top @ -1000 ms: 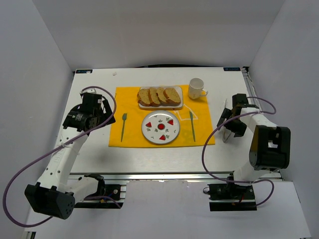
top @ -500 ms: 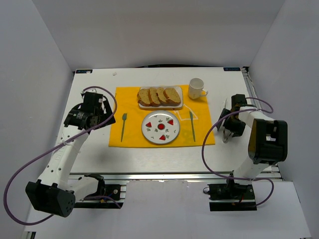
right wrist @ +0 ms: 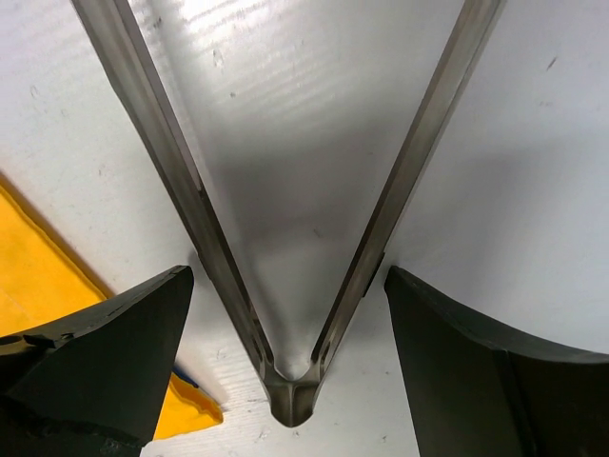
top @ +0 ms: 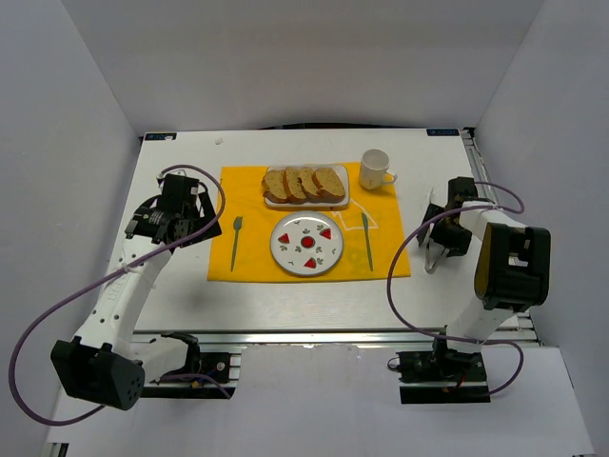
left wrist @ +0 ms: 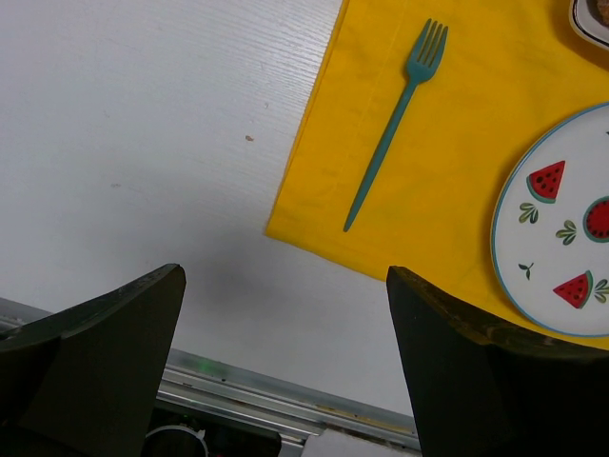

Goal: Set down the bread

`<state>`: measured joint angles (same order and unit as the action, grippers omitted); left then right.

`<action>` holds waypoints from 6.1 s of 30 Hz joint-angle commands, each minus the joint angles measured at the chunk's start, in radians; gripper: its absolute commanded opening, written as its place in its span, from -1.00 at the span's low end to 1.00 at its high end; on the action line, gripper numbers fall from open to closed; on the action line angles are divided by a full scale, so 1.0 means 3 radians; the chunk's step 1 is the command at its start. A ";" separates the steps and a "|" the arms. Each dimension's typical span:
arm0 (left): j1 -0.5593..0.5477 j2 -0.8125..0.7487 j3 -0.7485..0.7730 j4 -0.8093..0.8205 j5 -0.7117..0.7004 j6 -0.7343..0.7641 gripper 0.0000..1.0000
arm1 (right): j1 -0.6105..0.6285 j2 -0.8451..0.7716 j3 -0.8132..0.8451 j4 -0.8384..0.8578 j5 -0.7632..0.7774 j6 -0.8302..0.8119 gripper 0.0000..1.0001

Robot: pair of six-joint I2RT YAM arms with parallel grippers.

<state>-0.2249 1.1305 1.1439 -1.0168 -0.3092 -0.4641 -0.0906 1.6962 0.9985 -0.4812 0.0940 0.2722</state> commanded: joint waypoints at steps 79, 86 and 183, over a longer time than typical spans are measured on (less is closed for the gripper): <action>-0.0007 -0.0235 0.0477 -0.0246 -0.0176 0.0028 0.96 | 0.2107 0.0282 0.2644 -0.1060 -0.0191 -0.0360 0.02; -0.0007 -0.0230 0.0441 -0.0246 -0.0186 0.0028 0.97 | 0.2107 0.0415 0.2634 -0.0973 -0.0257 -0.0391 0.02; -0.0007 -0.0562 0.0375 -0.0359 -0.0324 0.0084 0.96 | 0.3385 -0.0520 0.1181 -0.0988 -0.0012 0.0570 -0.81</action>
<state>-0.2249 0.9813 1.2495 -1.1080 -0.3851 -0.4450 0.9234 1.5562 1.3167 -0.7940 0.0952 0.4232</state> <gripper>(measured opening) 0.983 0.263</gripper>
